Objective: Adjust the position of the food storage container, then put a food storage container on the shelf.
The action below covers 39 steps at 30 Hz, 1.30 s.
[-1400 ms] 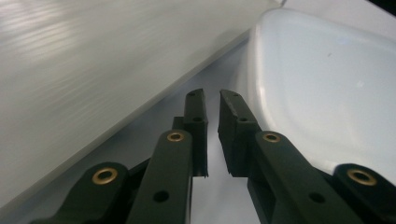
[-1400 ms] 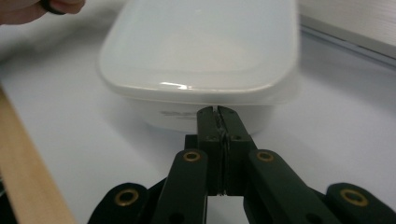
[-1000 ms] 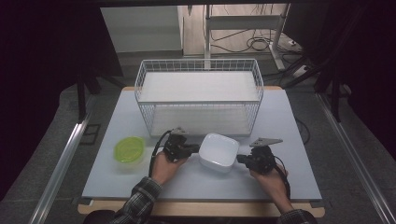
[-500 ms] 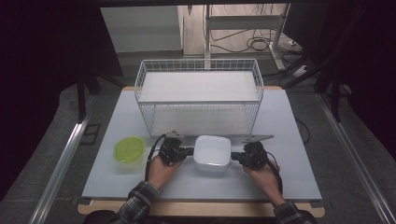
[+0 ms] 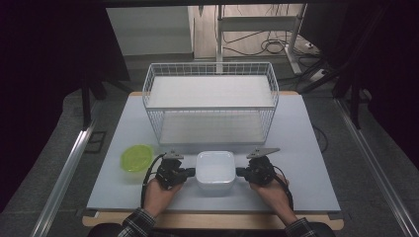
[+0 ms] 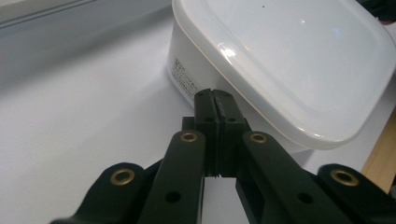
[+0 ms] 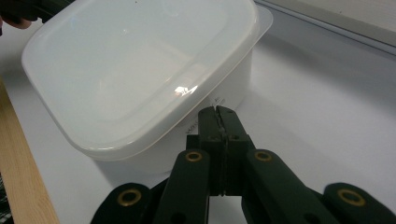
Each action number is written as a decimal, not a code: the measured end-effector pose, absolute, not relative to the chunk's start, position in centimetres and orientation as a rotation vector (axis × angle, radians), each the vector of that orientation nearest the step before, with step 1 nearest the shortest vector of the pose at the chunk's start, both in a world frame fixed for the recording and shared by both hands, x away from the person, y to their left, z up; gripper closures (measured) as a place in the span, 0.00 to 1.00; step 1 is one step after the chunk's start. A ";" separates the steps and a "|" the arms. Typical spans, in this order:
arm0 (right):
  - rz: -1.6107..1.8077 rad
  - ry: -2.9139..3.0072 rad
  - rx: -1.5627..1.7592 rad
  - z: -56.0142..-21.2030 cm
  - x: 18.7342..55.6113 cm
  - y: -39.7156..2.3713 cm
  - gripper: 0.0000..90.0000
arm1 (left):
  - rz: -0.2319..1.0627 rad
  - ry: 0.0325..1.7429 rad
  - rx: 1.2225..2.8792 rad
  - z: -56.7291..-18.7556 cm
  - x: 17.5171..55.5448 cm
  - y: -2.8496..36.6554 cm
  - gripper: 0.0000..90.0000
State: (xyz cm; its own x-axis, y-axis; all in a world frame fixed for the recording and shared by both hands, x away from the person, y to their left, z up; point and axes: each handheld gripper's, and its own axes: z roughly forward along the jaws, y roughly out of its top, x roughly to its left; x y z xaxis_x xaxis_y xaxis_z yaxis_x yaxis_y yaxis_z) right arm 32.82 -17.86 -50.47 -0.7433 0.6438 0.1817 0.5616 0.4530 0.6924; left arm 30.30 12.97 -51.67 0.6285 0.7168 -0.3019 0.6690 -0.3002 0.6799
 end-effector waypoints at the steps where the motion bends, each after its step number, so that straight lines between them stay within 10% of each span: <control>1: 1.169 2.585 1.077 -50.5 32.8 -17.9 1.00 | 0.074 1.085 2.032 -51.7 30.3 13.0 0.98; 9: 1.124 2.518 0.956 -49.3 31.8 -19.3 0.87 | 0.198 1.061 1.983 -50.2 28.4 15.5 0.71; 20: 1.241 2.473 0.934 -48.9 30.4 -21.3 0.21 | 0.403 1.003 1.993 -50.2 24.3 17.7 0.14; 39: 1.289 2.466 0.969 -49.2 30.3 -21.4 0.07 | 0.373 0.942 1.984 -51.2 24.6 16.8 0.04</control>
